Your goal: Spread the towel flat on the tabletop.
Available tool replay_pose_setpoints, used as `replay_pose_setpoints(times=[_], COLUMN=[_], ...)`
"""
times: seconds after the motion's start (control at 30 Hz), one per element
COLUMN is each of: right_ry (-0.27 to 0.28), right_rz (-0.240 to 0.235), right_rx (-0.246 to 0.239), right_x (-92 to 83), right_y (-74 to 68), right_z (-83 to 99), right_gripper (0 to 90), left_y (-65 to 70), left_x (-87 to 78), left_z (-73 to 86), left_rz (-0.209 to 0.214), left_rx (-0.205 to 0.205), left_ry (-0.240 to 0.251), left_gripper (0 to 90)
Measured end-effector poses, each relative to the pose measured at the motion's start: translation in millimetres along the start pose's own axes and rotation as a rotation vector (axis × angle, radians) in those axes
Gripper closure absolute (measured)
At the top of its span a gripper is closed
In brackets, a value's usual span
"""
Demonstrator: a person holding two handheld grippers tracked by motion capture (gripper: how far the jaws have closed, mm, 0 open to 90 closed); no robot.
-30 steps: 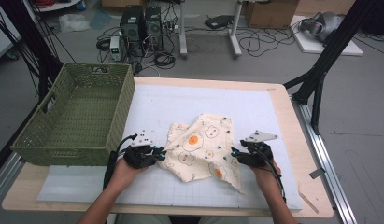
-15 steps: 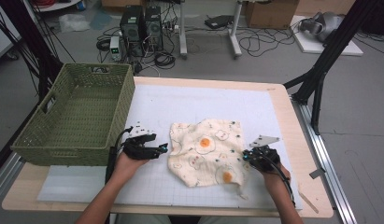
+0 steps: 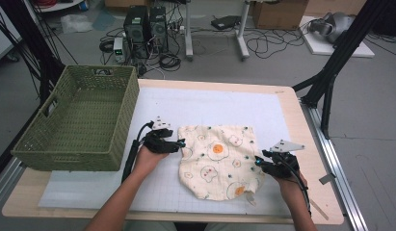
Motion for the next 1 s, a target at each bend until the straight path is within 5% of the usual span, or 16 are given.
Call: replay_pose_setpoints(times=[0.17,0.4,0.43,0.5,0.57,0.63,0.77,1.0], right_ry=[0.032,0.042,0.041,0.041,0.045,0.046,0.044,0.025], right_rz=[-0.017,-0.015,-0.017,-0.014,-0.019,-0.023,-0.037,-0.009], right_rx=[0.001,-0.006,-0.002,0.000,-0.001,0.000,0.004,0.010], right_x=[0.6,1.1,1.2,2.0,2.9,3.7,11.5,43.5], right_y=[-1.9,0.0,-0.2,-0.2,-1.2,-2.6,-3.8,2.3], right_z=[-3.3,-3.5,-3.5,-3.9,-5.1,-6.5,-12.0,-35.1], right_gripper=[52.0,49.8,49.5,49.0,48.9,48.9,48.2,44.8], left_y=[8.3,13.7,14.3,16.4,8.3,-7.0,-32.4,-33.9], left_x=[23.1,34.4,33.8,33.0,31.3,26.0,13.9,13.8], left_z=[0.8,-4.1,-4.3,-4.8,-6.1,-6.9,-5.9,-5.9], left_rz=[-0.012,-0.066,-0.048,-0.056,-0.116,-0.161,-0.191,-0.184], left_rx=[0.047,0.116,0.140,0.215,0.205,0.151,0.049,0.052], left_ry=[-0.081,-0.092,-0.088,-0.091,-0.080,-0.067,-0.043,-0.034], left_gripper=[35.8,41.5,47.5,79.6,85.2,85.7,85.6,84.9])
Point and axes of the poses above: each handheld gripper's, and its own axes: x roughly forward along the jaws, z roughly out of its underside, y roughly to its right, the point moved 5 cm from there along x, roughly forward along the jaws, and after that the axes turned 3 degrees about z, right-handed, at the moved point
